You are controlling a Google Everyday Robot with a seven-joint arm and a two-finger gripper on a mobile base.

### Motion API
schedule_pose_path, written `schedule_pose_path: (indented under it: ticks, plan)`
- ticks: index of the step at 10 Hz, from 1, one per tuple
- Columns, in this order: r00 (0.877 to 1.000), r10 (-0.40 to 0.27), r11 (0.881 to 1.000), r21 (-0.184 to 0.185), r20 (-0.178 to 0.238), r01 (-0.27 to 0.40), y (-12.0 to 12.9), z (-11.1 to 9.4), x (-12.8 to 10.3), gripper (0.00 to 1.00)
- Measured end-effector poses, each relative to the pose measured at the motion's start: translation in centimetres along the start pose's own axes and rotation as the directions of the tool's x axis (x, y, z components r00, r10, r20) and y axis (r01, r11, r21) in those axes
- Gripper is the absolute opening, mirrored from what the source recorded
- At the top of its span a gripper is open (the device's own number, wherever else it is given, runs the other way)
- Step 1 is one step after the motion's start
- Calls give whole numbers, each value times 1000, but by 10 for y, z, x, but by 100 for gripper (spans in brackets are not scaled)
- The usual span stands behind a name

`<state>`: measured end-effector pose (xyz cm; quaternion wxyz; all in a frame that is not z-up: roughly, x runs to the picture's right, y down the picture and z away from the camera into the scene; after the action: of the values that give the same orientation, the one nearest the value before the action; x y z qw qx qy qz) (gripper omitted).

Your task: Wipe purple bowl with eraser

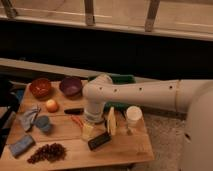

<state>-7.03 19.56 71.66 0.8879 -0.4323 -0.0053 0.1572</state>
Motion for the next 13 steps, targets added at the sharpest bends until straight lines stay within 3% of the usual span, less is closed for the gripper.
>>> schedule_pose_path:
  ticks: [1,4,7,10,13]
  plan:
    - [997,-15,1000,1,-73,15,2,13,1,80]
    - [991,-58,998,-16,-120,57,10,32,7,80]
    - [991,-59,998,-22,-121,57,13,49,22,80]
    - [995,-15,1000,3,-103,16,8,73,37,80]
    - [996,14,1000,16,-88,-12,-5,80,46,80]
